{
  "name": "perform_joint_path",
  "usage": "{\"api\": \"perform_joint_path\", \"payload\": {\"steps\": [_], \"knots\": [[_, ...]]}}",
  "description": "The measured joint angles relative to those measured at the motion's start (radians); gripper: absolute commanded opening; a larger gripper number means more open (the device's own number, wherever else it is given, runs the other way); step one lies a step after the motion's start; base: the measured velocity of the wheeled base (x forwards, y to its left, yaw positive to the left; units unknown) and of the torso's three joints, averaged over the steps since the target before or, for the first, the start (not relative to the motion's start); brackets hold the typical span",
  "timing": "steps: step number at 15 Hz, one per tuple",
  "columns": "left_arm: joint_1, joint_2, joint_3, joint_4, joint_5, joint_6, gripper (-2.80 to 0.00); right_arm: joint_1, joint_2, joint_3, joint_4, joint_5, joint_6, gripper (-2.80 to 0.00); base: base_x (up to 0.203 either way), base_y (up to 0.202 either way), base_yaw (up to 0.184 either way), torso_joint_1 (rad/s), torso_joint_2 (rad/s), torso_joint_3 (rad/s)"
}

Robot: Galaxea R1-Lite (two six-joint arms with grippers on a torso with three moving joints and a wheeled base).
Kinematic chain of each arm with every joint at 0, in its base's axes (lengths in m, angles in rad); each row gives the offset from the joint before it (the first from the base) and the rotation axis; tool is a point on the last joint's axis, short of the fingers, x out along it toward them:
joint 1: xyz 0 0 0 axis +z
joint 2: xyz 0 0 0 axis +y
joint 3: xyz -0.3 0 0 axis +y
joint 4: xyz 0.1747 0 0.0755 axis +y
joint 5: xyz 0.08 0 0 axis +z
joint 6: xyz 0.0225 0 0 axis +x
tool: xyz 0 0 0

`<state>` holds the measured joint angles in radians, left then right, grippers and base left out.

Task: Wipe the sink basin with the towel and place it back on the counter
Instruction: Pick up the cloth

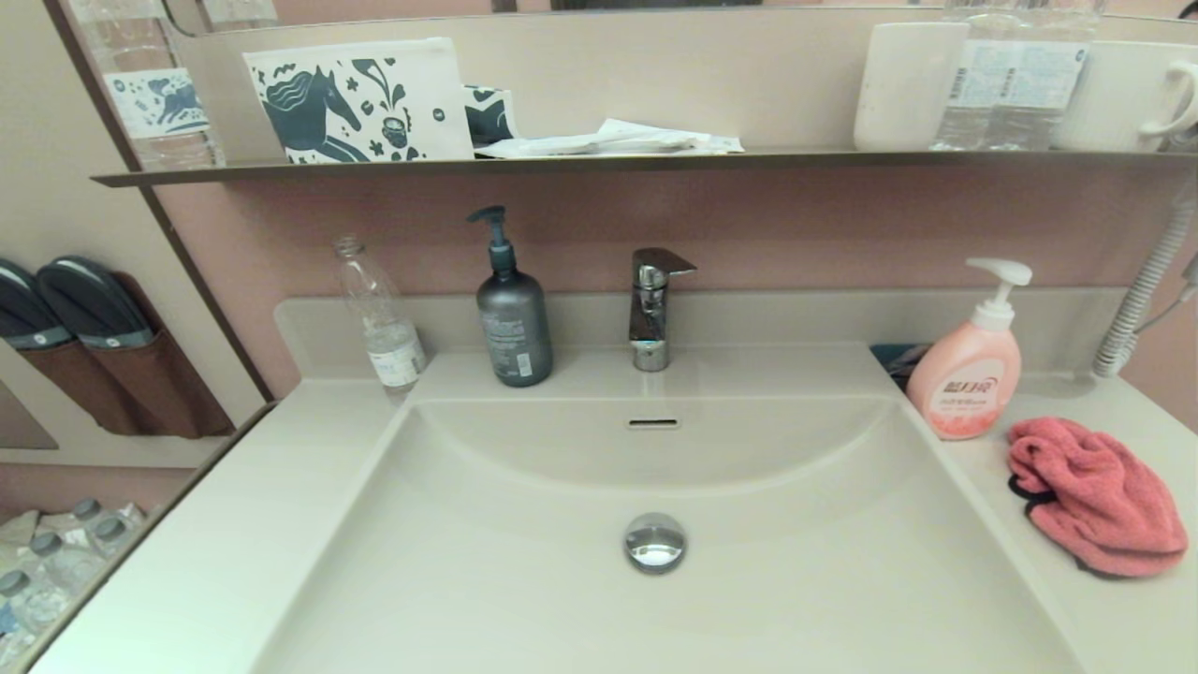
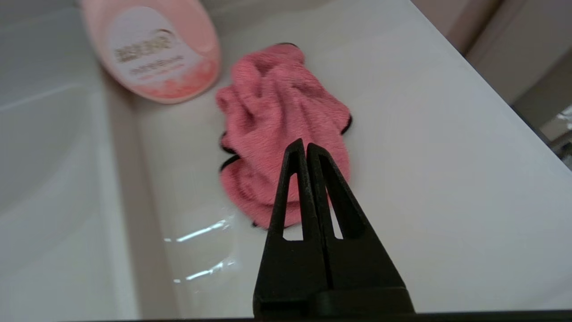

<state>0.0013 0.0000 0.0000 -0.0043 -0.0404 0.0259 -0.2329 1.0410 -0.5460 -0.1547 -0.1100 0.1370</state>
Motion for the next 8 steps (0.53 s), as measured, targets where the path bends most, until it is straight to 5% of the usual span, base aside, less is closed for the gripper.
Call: {"api": "perform_joint_path", "payload": {"steps": [6,7,8], "knots": [[0.0,0.0,0.0,0.0,0.0,0.0,-2.8,-0.149,0.26,-0.059,-0.033,0.087,-0.172,-2.8,0.0,0.0,0.0,0.0,0.0,0.0],[0.0,0.0,0.0,0.0,0.0,0.0,-2.8,-0.162,0.278,-0.066,-0.032,0.102,-0.205,0.0,0.0,0.0,0.0,0.0,0.0,0.0],[0.0,0.0,0.0,0.0,0.0,0.0,-2.8,-0.17,0.293,-0.07,-0.029,0.107,-0.237,0.0,0.0,0.0,0.0,0.0,0.0,0.0]]}}
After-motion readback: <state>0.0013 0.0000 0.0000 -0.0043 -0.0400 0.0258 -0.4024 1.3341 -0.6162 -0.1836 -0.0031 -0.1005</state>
